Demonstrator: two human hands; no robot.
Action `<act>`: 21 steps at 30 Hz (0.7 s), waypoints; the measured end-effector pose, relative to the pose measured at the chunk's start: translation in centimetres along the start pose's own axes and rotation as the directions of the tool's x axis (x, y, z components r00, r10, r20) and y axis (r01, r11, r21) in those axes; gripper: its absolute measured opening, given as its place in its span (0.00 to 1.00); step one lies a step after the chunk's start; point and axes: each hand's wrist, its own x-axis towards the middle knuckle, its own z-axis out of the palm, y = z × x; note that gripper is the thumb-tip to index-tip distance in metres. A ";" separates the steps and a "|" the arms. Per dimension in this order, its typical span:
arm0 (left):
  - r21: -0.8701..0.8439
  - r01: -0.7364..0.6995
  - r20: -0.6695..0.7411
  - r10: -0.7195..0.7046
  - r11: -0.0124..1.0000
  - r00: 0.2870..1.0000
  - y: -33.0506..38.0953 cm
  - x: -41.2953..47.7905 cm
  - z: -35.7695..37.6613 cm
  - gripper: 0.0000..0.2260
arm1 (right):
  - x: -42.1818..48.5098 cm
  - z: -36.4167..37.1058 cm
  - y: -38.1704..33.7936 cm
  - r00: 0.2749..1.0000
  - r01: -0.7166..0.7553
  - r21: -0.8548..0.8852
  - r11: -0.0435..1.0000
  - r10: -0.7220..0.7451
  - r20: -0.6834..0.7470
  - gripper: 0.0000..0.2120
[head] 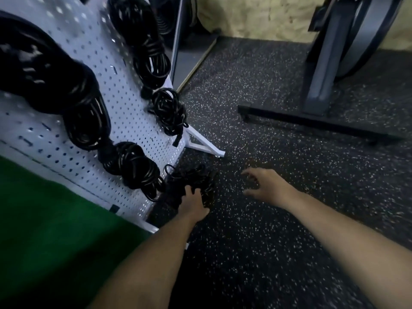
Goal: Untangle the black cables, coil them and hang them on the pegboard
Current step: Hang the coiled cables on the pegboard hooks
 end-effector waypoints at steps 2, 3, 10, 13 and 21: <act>0.014 -0.011 -0.056 0.012 1.000 0.998 -0.6 0.5 0.5 0.35 | 0.7 0.6 0.4 1.000 -0.005 0.004 1.000 0.004 0.016 0.29; 0.015 -0.011 -0.069 0.012 1.000 0.998 -0.6 0.6 0.6 0.36 | 0.9 0.8 0.6 1.000 -0.005 0.004 1.000 0.005 0.018 0.29; 0.180 -0.078 -0.112 0.100 0.980 0.989 0.5 -0.8 2.0 0.40 | 0.7 0.7 0.7 1.000 -0.013 0.038 0.999 0.013 -0.001 0.29; 0.119 -0.178 -0.128 0.193 0.977 0.973 1.6 -2.5 2.3 0.36 | -0.6 0.0 1.0 0.999 -0.036 0.034 0.999 0.036 0.006 0.30; -0.144 -0.386 -0.084 0.377 0.911 0.922 8.9 -7.7 -7.5 0.23 | -5.0 -7.3 0.7 0.994 -0.111 -0.070 0.991 0.110 -0.013 0.36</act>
